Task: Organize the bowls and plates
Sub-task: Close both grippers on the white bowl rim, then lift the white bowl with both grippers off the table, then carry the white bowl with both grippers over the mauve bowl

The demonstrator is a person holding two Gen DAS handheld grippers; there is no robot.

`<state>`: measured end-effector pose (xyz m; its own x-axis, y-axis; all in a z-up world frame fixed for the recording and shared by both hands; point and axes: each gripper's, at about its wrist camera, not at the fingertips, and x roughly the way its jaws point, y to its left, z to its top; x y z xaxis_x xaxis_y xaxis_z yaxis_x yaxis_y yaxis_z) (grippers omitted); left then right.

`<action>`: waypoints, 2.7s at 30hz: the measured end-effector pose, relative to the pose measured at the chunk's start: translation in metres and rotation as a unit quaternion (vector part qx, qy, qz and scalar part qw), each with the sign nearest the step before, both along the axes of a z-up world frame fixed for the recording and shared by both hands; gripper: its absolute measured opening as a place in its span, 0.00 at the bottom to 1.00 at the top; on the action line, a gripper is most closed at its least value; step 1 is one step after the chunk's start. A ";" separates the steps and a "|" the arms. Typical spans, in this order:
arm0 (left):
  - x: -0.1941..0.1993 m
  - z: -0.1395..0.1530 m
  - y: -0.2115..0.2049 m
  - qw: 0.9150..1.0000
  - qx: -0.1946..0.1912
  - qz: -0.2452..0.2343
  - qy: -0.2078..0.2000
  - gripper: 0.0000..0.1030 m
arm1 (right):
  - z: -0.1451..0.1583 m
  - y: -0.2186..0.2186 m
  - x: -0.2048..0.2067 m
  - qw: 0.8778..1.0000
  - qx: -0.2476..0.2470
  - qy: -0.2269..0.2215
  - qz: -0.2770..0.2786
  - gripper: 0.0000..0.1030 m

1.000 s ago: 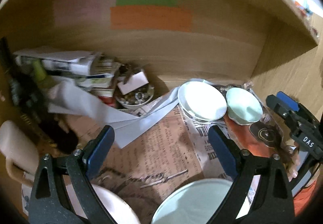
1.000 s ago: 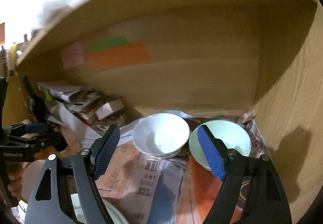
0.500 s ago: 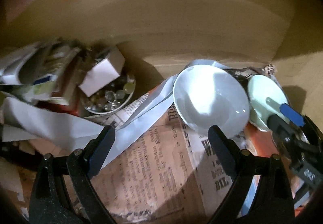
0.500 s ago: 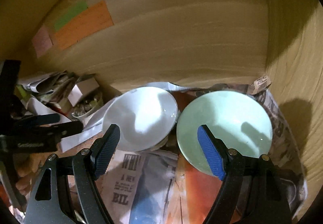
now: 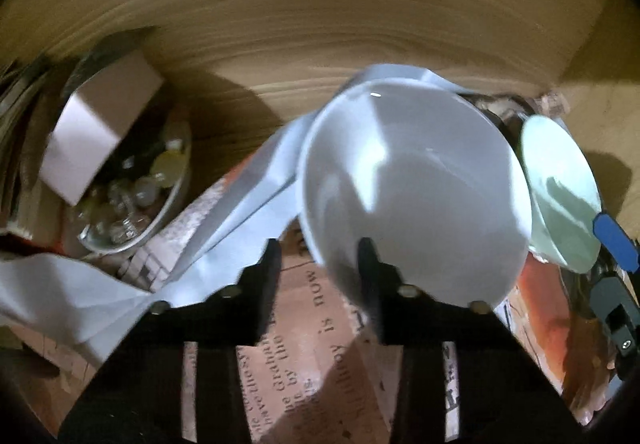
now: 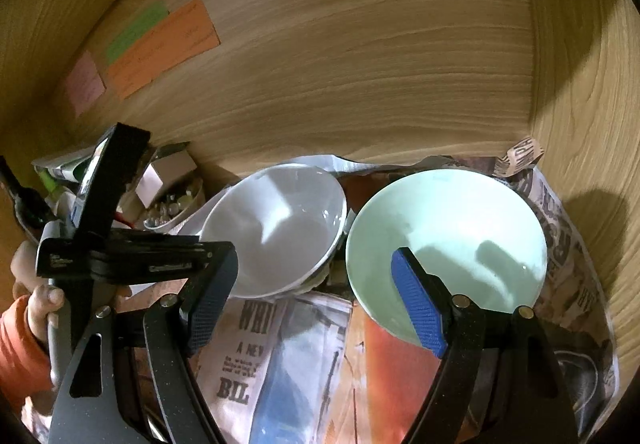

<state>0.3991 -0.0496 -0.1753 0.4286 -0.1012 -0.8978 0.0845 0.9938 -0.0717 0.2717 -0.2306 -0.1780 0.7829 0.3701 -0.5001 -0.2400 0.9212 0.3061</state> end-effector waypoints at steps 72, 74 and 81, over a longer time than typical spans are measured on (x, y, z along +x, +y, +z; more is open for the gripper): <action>-0.248 0.099 0.061 0.980 0.013 -0.007 -0.198 0.17 | 0.041 0.097 -0.123 0.993 -0.062 -0.049 0.083 0.21; -0.259 0.102 0.065 0.979 0.010 -0.002 -0.204 0.17 | 0.042 0.102 -0.129 0.993 -0.061 -0.052 0.088 0.21; -0.293 0.104 0.084 0.974 0.017 0.017 -0.223 0.17 | 0.042 0.126 -0.150 0.990 -0.067 -0.066 0.105 0.22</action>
